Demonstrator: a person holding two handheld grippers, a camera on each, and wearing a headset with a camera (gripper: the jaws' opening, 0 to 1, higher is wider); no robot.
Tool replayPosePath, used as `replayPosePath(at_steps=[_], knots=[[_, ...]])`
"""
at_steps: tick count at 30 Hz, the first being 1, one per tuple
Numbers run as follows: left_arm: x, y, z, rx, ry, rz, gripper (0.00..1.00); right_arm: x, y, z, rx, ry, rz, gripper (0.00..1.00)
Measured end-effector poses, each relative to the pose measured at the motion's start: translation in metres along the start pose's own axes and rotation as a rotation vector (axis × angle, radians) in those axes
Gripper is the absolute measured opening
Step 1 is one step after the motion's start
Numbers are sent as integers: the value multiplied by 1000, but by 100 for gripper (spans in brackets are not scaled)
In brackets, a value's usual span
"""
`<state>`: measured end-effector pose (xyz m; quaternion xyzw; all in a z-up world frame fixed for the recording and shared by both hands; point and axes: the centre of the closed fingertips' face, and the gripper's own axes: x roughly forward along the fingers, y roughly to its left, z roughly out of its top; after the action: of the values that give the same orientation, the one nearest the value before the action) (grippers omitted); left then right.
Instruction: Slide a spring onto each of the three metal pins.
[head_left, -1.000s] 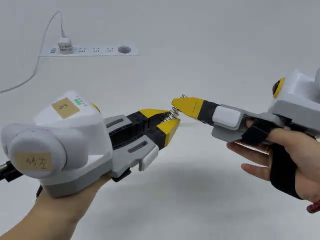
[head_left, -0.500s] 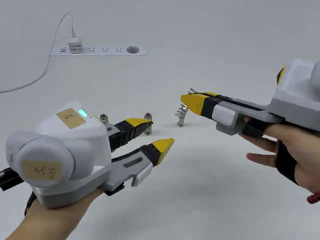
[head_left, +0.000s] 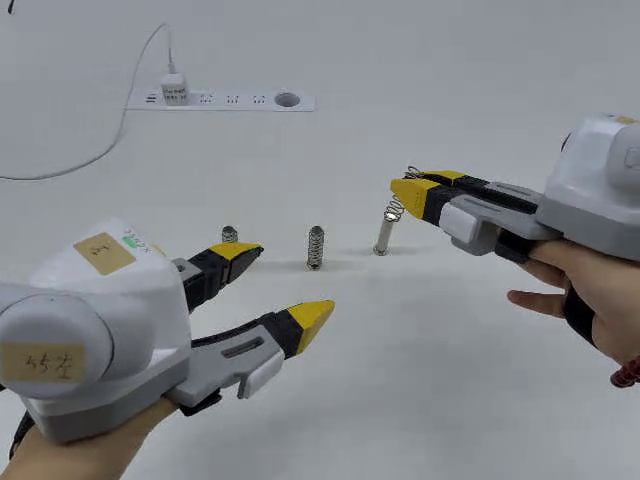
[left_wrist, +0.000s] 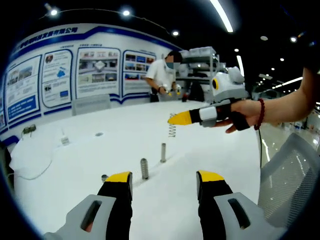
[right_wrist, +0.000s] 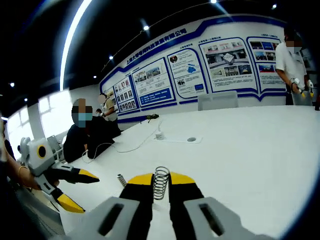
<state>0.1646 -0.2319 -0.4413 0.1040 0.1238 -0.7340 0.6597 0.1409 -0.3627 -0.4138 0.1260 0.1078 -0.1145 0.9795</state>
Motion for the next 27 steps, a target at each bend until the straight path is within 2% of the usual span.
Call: replayPosePath(at_steps=[11,17,27], knots=[[-12,2,-10,23,29,25,70,13,-16,-8,-71,22,-39,12],[-17,8,-14,4,40,44,78,21,-23,-14,-138,33,-67,12],[-22,17,-17,-32,35,74,89,29,-28,-26,-171,52,-84,12]])
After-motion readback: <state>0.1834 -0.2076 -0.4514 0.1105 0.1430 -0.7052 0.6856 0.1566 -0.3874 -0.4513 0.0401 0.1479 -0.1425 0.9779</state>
